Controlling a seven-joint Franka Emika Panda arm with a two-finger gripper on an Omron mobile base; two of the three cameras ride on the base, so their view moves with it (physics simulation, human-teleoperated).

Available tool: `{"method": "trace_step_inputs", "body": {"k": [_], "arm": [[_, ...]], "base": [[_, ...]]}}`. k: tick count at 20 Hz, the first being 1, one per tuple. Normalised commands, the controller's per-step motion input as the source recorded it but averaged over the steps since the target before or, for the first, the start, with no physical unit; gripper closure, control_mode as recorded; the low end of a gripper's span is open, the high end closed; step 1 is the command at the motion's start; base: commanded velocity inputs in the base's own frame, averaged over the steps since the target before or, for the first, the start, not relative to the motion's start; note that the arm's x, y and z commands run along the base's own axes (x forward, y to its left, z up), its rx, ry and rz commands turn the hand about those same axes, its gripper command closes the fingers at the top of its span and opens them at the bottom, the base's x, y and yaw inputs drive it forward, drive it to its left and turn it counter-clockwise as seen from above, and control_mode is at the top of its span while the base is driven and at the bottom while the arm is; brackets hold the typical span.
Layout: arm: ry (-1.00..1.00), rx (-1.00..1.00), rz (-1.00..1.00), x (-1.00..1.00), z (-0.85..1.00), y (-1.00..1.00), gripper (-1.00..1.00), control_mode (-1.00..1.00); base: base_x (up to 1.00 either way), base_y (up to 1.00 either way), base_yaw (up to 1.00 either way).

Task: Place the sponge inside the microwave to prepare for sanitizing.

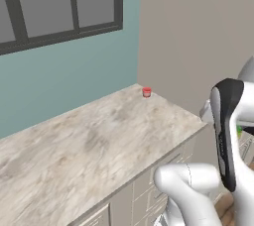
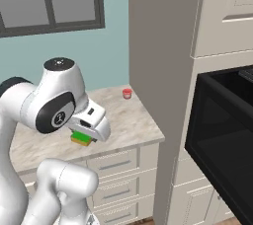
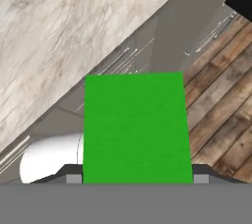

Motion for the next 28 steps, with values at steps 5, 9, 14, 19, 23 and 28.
{"method": "trace_step_inputs", "body": {"k": [5,9,14,19,23,28], "arm": [[0.0,-0.06,-0.01,-0.16,0.01,0.35,1.0,-1.0],[0.0,-0.07,-0.02,-0.01,0.0,0.24,1.0,-1.0],[0.0,0.0,0.0,0.0,0.0,0.0,1.0,-1.0],[0.0,0.0,0.0,0.0,0.0,0.0,1.0,-1.0],[0.0,0.0,0.0,0.0,0.0,0.0,1.0,-1.0],[0.0,0.0,0.0,0.0,0.0,0.0,1.0,1.0]], "base": [[0.0,0.0,0.0],[0.0,0.0,0.0],[0.0,0.0,0.0],[0.0,0.0,0.0],[0.0,0.0,0.0],[0.0,0.0,0.0]]}}
